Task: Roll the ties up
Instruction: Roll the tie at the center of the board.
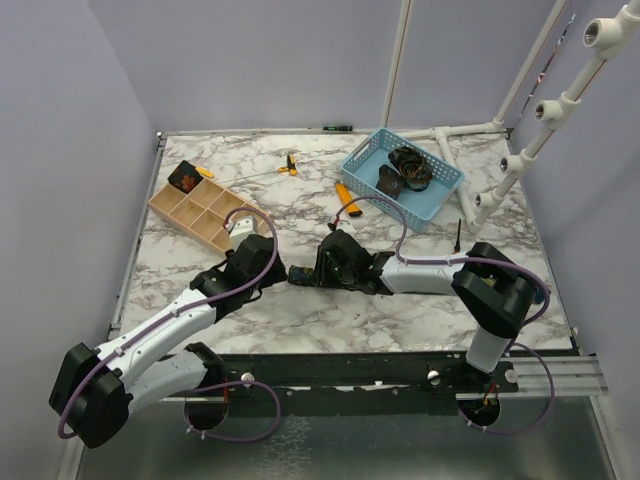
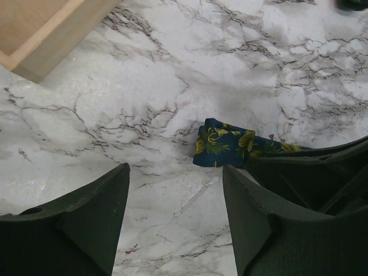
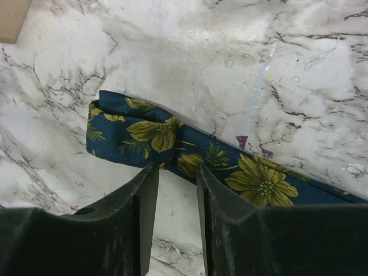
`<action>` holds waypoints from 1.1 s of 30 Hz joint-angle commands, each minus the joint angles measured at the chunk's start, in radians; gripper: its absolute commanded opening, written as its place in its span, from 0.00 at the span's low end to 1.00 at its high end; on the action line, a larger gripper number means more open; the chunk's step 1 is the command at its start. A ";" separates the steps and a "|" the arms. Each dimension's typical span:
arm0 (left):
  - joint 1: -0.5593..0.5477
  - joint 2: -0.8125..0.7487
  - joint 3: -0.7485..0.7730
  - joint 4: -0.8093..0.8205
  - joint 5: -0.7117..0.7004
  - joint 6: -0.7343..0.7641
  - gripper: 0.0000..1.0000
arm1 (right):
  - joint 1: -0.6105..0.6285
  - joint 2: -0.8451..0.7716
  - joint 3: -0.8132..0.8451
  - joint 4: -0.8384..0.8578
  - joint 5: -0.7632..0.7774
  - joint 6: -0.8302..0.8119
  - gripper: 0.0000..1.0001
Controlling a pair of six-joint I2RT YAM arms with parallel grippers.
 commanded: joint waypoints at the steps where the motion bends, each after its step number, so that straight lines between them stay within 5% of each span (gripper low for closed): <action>1: 0.022 0.040 0.001 0.102 0.108 0.052 0.67 | -0.007 -0.014 -0.041 0.035 0.017 0.001 0.36; 8: 0.092 0.170 0.020 0.221 0.326 0.143 0.76 | -0.008 -0.016 -0.079 0.059 0.009 0.011 0.35; 21: 0.248 0.308 0.027 0.330 0.649 0.232 0.70 | -0.025 -0.022 -0.130 0.110 -0.021 0.013 0.34; 33: 0.251 0.493 0.082 0.337 0.721 0.316 0.63 | -0.025 -0.020 -0.145 0.145 -0.050 0.007 0.33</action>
